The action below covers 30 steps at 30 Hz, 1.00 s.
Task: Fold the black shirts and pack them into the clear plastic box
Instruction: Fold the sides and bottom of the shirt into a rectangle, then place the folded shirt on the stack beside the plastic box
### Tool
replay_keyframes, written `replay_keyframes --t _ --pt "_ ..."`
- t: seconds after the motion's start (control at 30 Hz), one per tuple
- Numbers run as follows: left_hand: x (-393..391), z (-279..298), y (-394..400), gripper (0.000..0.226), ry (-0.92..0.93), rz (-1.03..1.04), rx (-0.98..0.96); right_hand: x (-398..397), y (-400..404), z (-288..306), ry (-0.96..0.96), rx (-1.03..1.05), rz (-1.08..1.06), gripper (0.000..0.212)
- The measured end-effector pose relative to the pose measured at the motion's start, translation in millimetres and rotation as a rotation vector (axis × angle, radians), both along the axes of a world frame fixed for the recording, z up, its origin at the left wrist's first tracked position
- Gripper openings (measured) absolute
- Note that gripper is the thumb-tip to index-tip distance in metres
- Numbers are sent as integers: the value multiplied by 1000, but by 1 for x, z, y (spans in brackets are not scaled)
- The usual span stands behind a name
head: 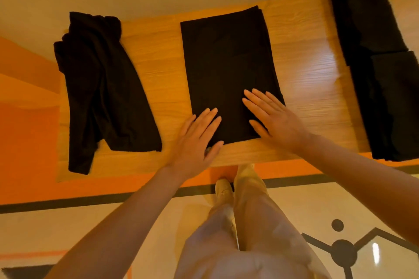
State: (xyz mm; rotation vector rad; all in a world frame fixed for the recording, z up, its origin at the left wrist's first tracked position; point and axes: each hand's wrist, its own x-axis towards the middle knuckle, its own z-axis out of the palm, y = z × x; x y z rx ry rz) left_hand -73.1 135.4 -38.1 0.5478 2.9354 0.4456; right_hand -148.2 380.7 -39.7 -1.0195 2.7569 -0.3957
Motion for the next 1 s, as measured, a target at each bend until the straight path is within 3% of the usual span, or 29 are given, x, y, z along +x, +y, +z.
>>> replay_keyframes --t 0.13,0.33,0.5,0.7,0.83,1.0 --pt "23 -2 -10 67 9 -3 -26 29 24 1 -15 11 -23 58" --pt "44 -11 -22 74 127 -123 -79 58 48 2 -13 90 78 83" --pt "60 -14 -25 47 282 -162 -82 81 52 -4 106 -4 76 60" --pt "70 -9 -28 31 255 -80 206 88 56 4 90 -169 48 49" --pt "78 -4 -30 28 188 41 347 92 62 11 -18 -284 -13 36" --pt "83 13 -23 26 19 267 544 100 69 16 -180 -461 -192 35"
